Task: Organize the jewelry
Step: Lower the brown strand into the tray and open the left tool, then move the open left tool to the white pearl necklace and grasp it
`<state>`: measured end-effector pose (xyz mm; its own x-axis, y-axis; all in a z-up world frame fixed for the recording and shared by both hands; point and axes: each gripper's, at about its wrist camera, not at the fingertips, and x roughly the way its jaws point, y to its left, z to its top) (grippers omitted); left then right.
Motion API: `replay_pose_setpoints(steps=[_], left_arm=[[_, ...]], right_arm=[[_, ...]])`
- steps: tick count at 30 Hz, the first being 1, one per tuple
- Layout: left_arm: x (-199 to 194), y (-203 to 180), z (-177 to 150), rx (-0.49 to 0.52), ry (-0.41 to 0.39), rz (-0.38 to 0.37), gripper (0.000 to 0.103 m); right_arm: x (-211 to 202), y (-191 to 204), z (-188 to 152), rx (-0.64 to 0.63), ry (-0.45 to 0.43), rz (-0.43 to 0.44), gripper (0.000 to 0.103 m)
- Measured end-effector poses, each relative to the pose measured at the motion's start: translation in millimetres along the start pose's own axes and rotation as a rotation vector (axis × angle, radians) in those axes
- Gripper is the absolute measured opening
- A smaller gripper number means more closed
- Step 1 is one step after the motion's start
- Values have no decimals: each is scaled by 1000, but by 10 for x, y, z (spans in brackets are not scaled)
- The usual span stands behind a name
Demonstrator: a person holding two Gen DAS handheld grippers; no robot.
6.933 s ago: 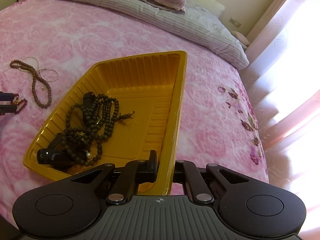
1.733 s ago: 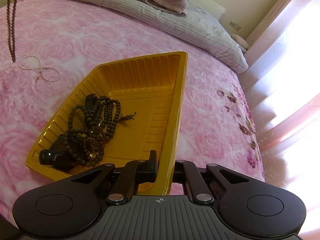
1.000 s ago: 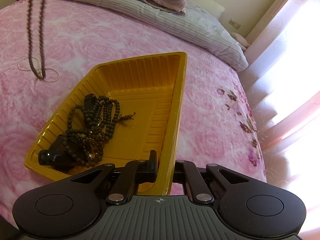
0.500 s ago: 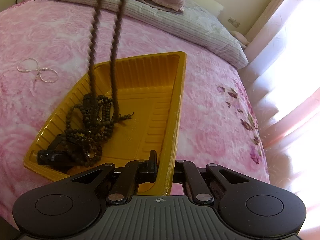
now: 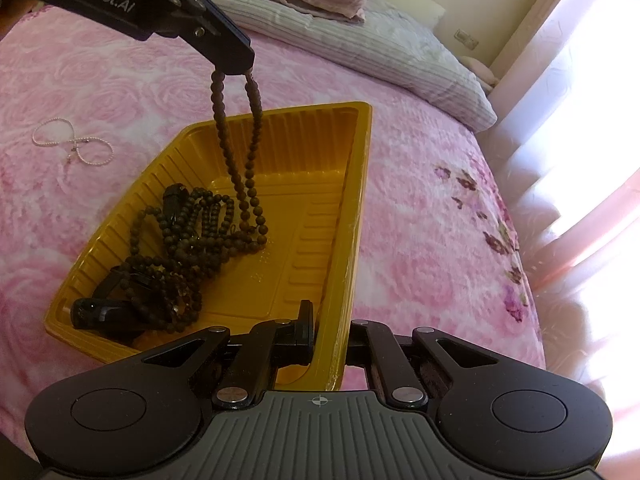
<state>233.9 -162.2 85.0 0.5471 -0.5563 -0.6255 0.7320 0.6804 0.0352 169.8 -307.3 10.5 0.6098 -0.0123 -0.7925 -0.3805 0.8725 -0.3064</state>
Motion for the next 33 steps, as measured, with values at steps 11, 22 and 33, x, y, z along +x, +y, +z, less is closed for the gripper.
replay_pose_setpoints(steps=[11,22,33], left_arm=[[72,10,14,-12,17,-15,6],[-26,143,-81,-42,9,9,11],[-483,967,-791,-179,33,233,16]], right_arm=[[0,-3,-2,0,0,0,7],[10,3,-10,-1,1,0,7],[9,6,-13,4,3,-2,7]])
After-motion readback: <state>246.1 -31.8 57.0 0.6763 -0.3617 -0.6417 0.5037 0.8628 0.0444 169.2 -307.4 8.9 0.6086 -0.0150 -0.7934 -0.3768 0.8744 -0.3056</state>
